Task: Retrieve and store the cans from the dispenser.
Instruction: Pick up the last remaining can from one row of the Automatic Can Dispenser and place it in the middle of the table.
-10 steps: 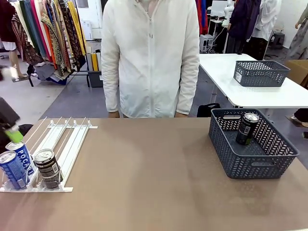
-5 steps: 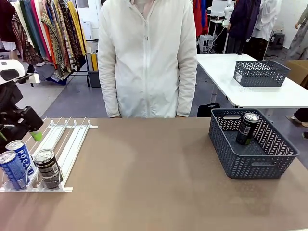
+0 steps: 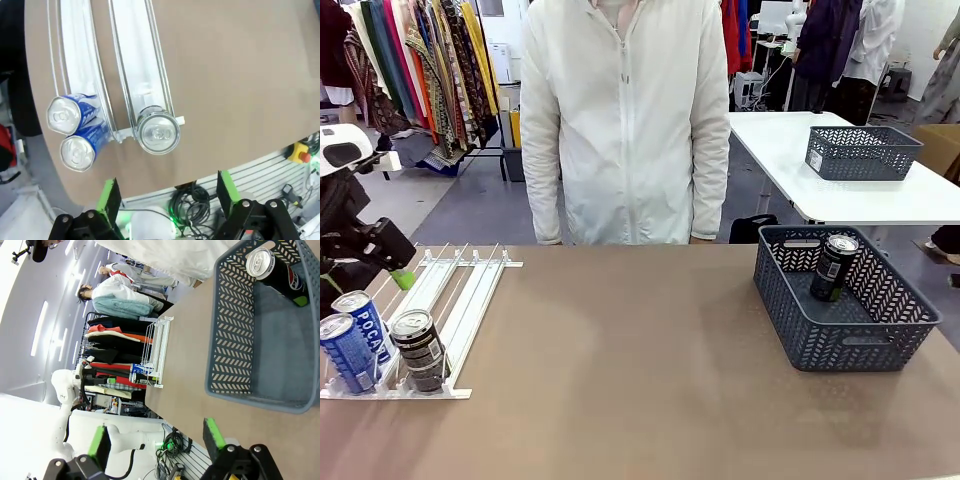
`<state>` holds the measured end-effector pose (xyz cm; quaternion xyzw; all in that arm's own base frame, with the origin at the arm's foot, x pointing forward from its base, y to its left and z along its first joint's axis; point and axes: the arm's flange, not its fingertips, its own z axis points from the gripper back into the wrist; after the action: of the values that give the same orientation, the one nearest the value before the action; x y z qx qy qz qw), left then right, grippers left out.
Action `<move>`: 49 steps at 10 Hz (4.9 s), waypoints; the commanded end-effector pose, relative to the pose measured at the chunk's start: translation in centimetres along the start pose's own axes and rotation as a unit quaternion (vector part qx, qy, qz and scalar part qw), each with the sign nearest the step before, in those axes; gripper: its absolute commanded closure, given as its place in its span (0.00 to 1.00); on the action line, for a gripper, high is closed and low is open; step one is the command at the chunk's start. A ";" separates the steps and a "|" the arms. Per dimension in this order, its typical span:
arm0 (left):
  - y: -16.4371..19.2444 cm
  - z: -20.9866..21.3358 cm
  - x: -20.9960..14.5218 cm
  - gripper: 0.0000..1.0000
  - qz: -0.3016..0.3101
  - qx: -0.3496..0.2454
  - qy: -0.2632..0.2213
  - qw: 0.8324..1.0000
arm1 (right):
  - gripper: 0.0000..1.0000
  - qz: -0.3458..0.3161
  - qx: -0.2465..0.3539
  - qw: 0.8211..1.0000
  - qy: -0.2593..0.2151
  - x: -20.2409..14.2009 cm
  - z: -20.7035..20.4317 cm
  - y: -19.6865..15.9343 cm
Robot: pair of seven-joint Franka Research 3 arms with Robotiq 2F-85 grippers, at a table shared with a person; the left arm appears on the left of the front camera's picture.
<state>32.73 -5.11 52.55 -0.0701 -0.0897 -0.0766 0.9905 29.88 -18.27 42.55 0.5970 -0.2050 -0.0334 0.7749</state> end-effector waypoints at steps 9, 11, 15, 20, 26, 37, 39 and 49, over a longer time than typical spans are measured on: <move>-0.7 -12.3 2.0 0.00 0.050 0.096 0.034 0.994 | 0.00 0.007 0.002 1.000 0.005 0.0 0.3 0.1; -0.6 -13.2 1.8 0.00 0.053 0.101 0.055 0.992 | 0.00 0.007 0.002 1.000 0.005 0.0 0.3 0.1; -0.5 -13.8 1.6 0.00 0.054 0.091 0.064 0.992 | 0.00 0.007 0.002 1.000 0.005 0.0 0.3 0.1; -0.5 -13.9 1.6 1.00 0.046 0.076 0.054 0.995 | 0.00 0.007 0.002 1.000 0.005 0.0 0.3 0.1; -0.8 -13.4 1.4 1.00 0.046 0.051 0.062 0.996 | 0.00 0.007 0.002 1.000 0.005 0.0 0.3 0.1; -2.6 9.5 -0.2 1.00 0.070 0.018 -0.063 0.995 | 0.00 0.007 0.002 1.000 0.005 0.0 0.3 0.1; -2.6 9.5 -0.2 1.00 0.070 0.018 -0.063 0.995 | 0.00 0.007 0.002 1.000 0.005 0.0 0.3 0.1; -32.9 -12.2 11.9 1.00 -0.227 0.040 -0.005 0.973 | 0.00 0.007 0.002 1.000 0.005 0.0 0.3 0.1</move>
<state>39.82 -39.35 46.38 -0.0391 -0.0951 -0.2843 0.9532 29.87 -18.27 42.56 0.5970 -0.2050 -0.0333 0.7749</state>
